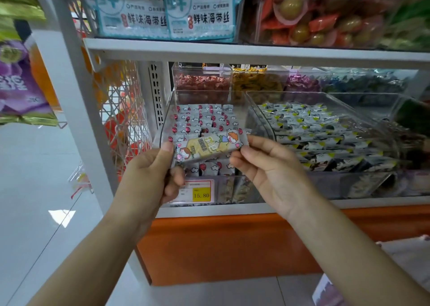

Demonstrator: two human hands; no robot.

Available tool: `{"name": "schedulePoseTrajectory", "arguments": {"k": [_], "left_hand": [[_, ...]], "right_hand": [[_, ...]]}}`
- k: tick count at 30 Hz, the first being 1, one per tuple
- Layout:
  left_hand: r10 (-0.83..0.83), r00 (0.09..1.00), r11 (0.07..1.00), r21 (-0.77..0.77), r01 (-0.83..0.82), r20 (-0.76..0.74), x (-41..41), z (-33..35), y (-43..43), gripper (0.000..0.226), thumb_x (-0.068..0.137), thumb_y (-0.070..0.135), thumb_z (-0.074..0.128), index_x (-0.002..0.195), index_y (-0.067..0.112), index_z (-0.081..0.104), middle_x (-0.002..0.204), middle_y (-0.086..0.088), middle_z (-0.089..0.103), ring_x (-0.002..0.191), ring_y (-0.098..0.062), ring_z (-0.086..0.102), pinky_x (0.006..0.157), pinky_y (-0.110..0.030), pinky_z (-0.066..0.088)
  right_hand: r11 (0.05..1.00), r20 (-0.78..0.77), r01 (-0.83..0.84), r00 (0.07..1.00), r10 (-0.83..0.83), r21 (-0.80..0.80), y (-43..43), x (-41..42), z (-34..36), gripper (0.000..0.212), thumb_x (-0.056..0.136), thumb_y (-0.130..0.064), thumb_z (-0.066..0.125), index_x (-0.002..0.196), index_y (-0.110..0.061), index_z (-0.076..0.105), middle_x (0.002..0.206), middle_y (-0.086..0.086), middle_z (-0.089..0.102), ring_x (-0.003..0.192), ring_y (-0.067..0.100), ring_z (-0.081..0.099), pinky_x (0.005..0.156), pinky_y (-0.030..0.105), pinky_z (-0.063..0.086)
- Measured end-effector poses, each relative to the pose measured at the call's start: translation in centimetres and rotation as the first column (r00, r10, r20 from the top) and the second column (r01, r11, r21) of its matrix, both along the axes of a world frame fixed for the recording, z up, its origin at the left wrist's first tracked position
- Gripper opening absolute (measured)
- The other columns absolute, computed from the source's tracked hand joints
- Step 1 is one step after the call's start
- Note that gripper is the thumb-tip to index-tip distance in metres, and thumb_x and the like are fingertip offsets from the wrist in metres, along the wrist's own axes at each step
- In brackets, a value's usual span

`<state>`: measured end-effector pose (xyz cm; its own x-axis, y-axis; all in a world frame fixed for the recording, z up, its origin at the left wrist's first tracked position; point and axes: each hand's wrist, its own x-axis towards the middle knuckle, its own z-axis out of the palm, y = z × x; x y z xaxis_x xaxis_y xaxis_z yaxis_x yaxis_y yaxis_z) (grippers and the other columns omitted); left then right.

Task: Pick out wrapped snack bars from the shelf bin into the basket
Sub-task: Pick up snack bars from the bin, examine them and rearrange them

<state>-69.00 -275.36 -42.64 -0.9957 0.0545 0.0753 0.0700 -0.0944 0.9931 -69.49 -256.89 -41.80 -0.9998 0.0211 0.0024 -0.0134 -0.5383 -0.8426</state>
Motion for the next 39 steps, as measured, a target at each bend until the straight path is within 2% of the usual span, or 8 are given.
{"name": "schedulePoseTrajectory", "arguments": {"k": [4,8,13,19,24,27,32,39], "left_hand": [[-0.160,0.987,0.987,0.004,0.160,-0.006,0.2,0.6,0.2,0.033,0.087,0.028,0.045,0.072,-0.001,0.053,0.047,-0.001,0.053,0.038,-0.008,0.040,0.038,-0.013,0.036],[-0.224,0.974,0.973,0.063,0.224,0.009,0.4,1.0,0.2,0.020,0.089,0.013,0.045,0.080,-0.003,0.054,0.057,-0.005,0.064,0.041,-0.007,0.049,0.043,-0.015,0.045],[-0.266,0.964,0.964,0.027,0.266,0.016,0.4,1.0,-0.1,0.018,0.091,0.009,0.043,0.094,-0.006,0.054,0.061,-0.008,0.068,0.045,-0.007,0.056,0.046,-0.014,0.048],[-0.254,0.963,0.964,0.104,0.245,0.089,0.1,1.0,-0.6,0.021,0.096,0.009,0.038,0.096,-0.008,0.051,0.091,-0.021,0.072,0.052,-0.012,0.063,0.047,-0.017,0.050],[-0.158,0.985,0.985,0.084,0.152,0.066,-0.1,0.9,-0.5,0.026,0.081,0.031,0.053,0.078,0.014,0.073,0.068,-0.006,0.067,0.054,-0.009,0.057,0.049,-0.017,0.047],[-0.103,0.994,0.994,0.033,0.101,0.035,-0.3,0.5,-0.6,0.029,0.083,0.033,0.054,0.091,0.011,0.071,0.062,-0.004,0.058,0.053,-0.006,0.052,0.049,-0.015,0.046],[-0.083,0.997,0.996,-0.032,0.083,0.005,-0.4,0.3,-1.1,0.024,0.087,0.009,0.056,0.107,0.017,0.068,0.086,-0.007,0.071,0.062,-0.007,0.057,0.050,-0.017,0.045],[-0.050,0.990,0.988,-0.149,0.030,-0.132,-0.3,0.3,-0.8,0.039,0.069,0.032,0.063,0.106,0.024,0.067,0.071,0.003,0.068,0.063,-0.006,0.060,0.062,-0.017,0.052]], "right_hand": [[0.998,0.035,0.037,0.999,-0.035,-0.058,0.6,-0.3,0.0,0.023,0.087,0.011,0.049,0.107,0.006,0.060,0.073,0.011,0.071,0.063,0.016,0.069,0.057,0.021,0.055],[0.995,0.050,0.061,0.997,-0.057,-0.077,0.7,-0.4,-0.1,0.019,0.090,0.007,0.048,0.105,0.006,0.060,0.075,0.014,0.067,0.060,0.016,0.068,0.054,0.022,0.055],[0.994,-0.029,0.058,0.998,-0.056,0.096,0.5,-0.1,0.2,0.020,0.072,-0.023,0.066,0.081,-0.006,0.062,0.063,0.007,0.064,0.056,0.017,0.064,0.051,0.023,0.053],[0.983,-0.092,0.060,0.995,-0.045,0.173,0.7,-0.3,-0.2,0.035,0.081,-0.012,0.062,0.114,-0.001,0.058,0.080,0.011,0.063,0.060,0.014,0.064,0.056,0.021,0.053],[0.967,-0.131,0.009,0.991,0.025,0.253,0.7,-0.3,-0.5,0.020,0.081,-0.010,0.063,0.101,-0.008,0.065,0.082,0.006,0.064,0.068,0.017,0.066,0.058,0.025,0.054],[0.943,-0.175,0.041,0.984,0.019,0.331,0.5,-0.1,-0.6,0.028,0.074,-0.024,0.068,0.098,-0.009,0.064,0.076,-0.003,0.066,0.065,0.012,0.065,0.057,0.027,0.055],[0.864,-0.169,0.075,0.986,0.012,0.497,0.6,-0.3,-1.1,0.021,0.084,0.000,0.061,0.098,-0.015,0.067,0.105,0.009,0.067,0.078,0.025,0.070,0.076,0.038,0.058],[0.858,-0.233,0.131,0.972,-0.014,0.496,0.6,-0.3,-1.0,0.015,0.081,-0.005,0.067,0.083,-0.019,0.072,0.090,0.012,0.070,0.081,0.022,0.069,0.066,0.028,0.057]]}}
